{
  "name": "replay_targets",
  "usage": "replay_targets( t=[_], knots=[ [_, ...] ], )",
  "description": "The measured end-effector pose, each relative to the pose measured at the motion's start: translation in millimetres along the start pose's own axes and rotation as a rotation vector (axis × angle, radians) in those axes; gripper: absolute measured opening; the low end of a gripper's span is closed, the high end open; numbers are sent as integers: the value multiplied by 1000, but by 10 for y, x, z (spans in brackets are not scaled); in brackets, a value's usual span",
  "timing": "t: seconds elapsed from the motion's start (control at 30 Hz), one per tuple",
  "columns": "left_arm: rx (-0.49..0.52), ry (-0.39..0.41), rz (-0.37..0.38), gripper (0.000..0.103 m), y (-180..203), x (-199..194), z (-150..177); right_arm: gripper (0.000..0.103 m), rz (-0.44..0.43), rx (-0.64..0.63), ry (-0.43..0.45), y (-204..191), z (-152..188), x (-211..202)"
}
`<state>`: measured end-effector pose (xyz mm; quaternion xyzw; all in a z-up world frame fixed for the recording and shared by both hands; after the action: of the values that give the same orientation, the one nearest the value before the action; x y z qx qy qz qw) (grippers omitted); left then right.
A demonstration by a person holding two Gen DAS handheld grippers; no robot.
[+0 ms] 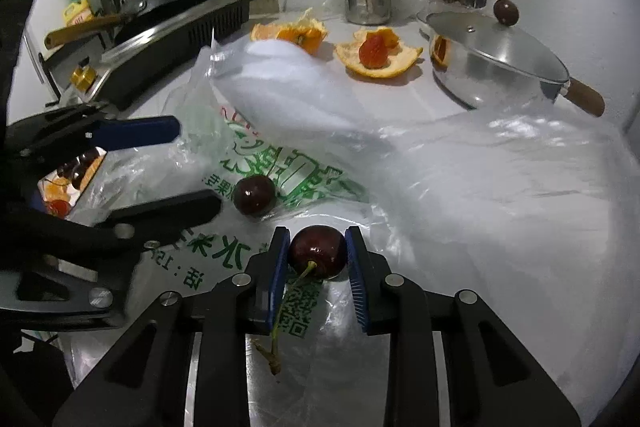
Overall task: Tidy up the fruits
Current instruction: 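Grasp a dark cherry on the bag with the right tool, then grasp another dark cherry with the left tool while the right tool holds its cherry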
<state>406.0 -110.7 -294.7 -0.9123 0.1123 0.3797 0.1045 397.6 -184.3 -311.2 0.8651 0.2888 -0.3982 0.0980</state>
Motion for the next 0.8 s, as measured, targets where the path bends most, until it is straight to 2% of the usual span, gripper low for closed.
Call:
replay_targets(
  t=[0.07, 0.13, 0.23, 0.53, 0.67, 0.8],
  knots=[
    [16, -1, -1, 53, 29, 43, -24, 30, -3, 5, 9, 17, -18, -19],
    [24, -9, 5, 50, 48, 99, -40, 30, -7, 10, 19, 36, -25, -42],
    [24, -29, 39, 39, 103, 184, -38, 30, -14, 18, 27, 78, -46, -60],
    [-5, -93, 84, 39, 174, 433, 38, 30, -30, 29, 35, 123, -38, -49],
    [4, -99, 95, 31, 209, 461, 54, 30, -30, 35, 37, 135, -33, -61],
    [3, -91, 96, 27, 220, 415, 48, 30, -26, 36, 39, 122, -31, -70]
  ],
)
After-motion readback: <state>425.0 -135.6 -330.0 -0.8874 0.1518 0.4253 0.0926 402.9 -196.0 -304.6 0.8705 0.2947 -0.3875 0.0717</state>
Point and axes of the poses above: each gripper's, at about its wrist camera, not at the fingertips, and x roughly the way its jaws point, y to its right, z to its underside, the point moved 10 cm from there along x, roughly the way its jaws point, and after that the axes turned 1 degree about y, right-handed, at the moved point
